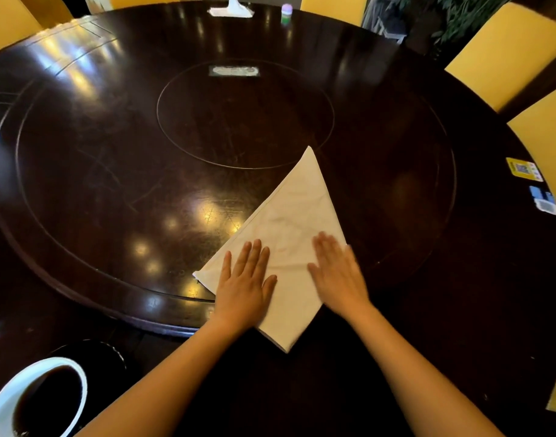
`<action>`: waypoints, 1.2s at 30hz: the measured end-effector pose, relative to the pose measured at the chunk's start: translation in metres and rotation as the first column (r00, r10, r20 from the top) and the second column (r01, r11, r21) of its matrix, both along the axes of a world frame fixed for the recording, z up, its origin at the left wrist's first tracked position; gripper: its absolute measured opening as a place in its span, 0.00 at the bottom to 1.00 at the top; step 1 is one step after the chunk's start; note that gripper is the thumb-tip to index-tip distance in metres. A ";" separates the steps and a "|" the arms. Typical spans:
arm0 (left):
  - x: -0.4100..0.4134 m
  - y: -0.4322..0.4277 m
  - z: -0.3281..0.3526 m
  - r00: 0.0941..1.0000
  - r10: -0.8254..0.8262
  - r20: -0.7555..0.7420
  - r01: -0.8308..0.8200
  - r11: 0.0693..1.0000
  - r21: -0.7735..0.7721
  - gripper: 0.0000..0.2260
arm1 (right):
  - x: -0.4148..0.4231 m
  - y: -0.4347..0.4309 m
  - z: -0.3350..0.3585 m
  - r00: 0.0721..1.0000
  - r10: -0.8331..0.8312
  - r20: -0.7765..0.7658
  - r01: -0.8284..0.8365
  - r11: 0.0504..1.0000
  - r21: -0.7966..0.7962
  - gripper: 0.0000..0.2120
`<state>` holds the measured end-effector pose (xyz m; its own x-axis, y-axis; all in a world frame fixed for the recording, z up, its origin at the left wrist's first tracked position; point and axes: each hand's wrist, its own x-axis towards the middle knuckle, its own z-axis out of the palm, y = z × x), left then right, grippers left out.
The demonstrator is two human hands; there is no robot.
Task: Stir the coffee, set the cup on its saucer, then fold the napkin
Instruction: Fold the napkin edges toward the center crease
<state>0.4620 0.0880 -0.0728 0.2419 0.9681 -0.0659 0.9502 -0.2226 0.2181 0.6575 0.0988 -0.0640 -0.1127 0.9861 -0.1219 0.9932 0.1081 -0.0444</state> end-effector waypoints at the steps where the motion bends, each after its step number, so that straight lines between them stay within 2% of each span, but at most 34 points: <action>1: -0.001 0.000 0.001 1.000 -0.005 -0.009 0.005 1.000 -0.016 0.29 | 0.013 0.005 0.001 0.995 -0.100 0.019 0.100 0.995 -0.006 0.32; 3: -0.002 0.001 0.002 1.000 0.005 -0.014 -0.006 0.999 -0.052 0.30 | 0.026 0.010 0.006 0.977 -0.211 0.019 0.211 0.977 -0.023 0.29; 6: 0.001 0.008 0.005 1.000 -0.011 0.023 0.013 0.997 -0.071 0.30 | 0.019 0.017 0.017 0.946 -0.254 -0.201 0.274 0.958 0.079 0.25; 8: 0.002 0.014 0.007 0.996 -0.078 0.048 0.080 0.995 -0.052 0.30 | 0.012 0.032 0.024 0.839 -0.356 -0.410 0.421 0.904 0.077 0.22; 10: 0.002 0.018 0.007 0.990 -0.139 0.034 0.140 0.990 -0.036 0.32 | 0.010 0.054 0.031 0.672 -0.495 -0.551 0.555 0.829 -0.068 0.22; 12: 0.001 0.021 0.005 0.988 -0.156 0.007 0.156 0.987 -0.044 0.31 | 0.010 0.074 0.037 0.558 -0.593 -0.581 0.607 0.769 -0.201 0.23; 14: 0.000 0.022 0.004 0.988 -0.157 0.004 0.157 0.985 -0.067 0.29 | 0.009 0.090 0.041 0.507 -0.637 -0.580 0.617 0.738 -0.272 0.22; 17: 0.001 0.022 0.007 0.988 -0.152 -0.002 0.151 0.984 -0.099 0.25 | 0.004 0.108 0.048 0.511 -0.633 -0.581 0.605 0.745 -0.280 0.13; 20: 0.000 0.024 0.010 0.989 -0.150 0.020 0.151 0.977 -0.153 0.25 | -0.006 0.119 0.055 0.525 -0.584 -0.619 0.613 0.764 -0.201 0.08; 22: -0.004 0.028 0.018 0.981 -0.140 0.137 0.163 0.972 -0.171 0.25 | -0.018 0.117 0.059 0.482 -0.481 -0.733 0.576 0.804 -0.149 0.05; 23: -0.005 0.030 0.024 0.959 -0.083 0.272 0.136 0.974 -0.181 0.25 | -0.026 0.114 0.061 0.472 -0.406 -0.782 0.549 0.830 -0.100 0.03; 24: -0.007 0.033 0.031 0.894 0.032 0.447 0.068 0.976 -0.206 0.23 | -0.033 0.108 0.062 0.491 -0.323 -0.809 0.521 0.853 -0.024 0.02; 25: -0.009 0.037 0.041 0.756 0.209 0.620 -0.032 0.958 -0.285 0.21 | -0.040 0.100 0.063 0.539 -0.229 -0.811 0.484 0.872 0.076 0.02; 26: -0.012 0.041 0.051 0.533 0.405 0.743 -0.106 0.903 -0.416 0.19 | -0.047 0.090 0.063 0.602 -0.123 -0.789 0.425 0.886 0.187 0.02; 27: -0.017 0.047 0.060 0.267 0.561 0.784 -0.108 0.825 -0.554 0.16 | -0.053 0.080 0.060 0.667 -0.007 -0.745 0.346 0.888 0.302 0.02; 28: -0.023 0.052 0.067 0.041 0.660 0.750 -0.066 0.751 -0.658 0.15 | -0.058 0.069 0.056 0.728 0.104 -0.678 0.248 0.882 0.401 0.01; 29: -0.032 0.058 0.070 -0.116 0.704 0.700 -0.004 0.705 -0.709 0.18 | -0.062 0.059 0.051 0.777 0.195 -0.599 0.139 0.874 0.465 0.01; 30: -0.041 0.062 0.071 -0.221 0.720 0.657 0.059 0.683 -0.728 0.22 | -0.064 0.049 0.045 0.812 0.265 -0.519 0.031 0.869 0.493 0.03; 31: -0.051 0.066 0.071 -0.286 0.729 0.622 0.110 0.670 -0.734 0.25 | -0.064 0.041 0.037 0.836 0.316 -0.449 -0.064 0.869 0.491 0.03; 32: -0.059 0.068 0.072 -0.314 0.739 0.596 0.145 0.658 -0.739 0.27 | -0.063 0.034 0.029 0.853 0.342 -0.396 -0.134 0.874 0.466 0.04; 34: -0.070 0.068 0.070 -0.291 0.766 0.573 0.163 0.630 -0.760 0.29 | -0.055 0.023 0.019 0.879 0.320 -0.354 -0.179 0.909 0.375 0.05; 36: -0.076 0.064 0.069 -0.251 0.792 0.557 0.134 0.598 -0.790 0.29 | -0.045 0.014 0.014 0.914 0.232 -0.332 -0.126 0.942 0.311 0.09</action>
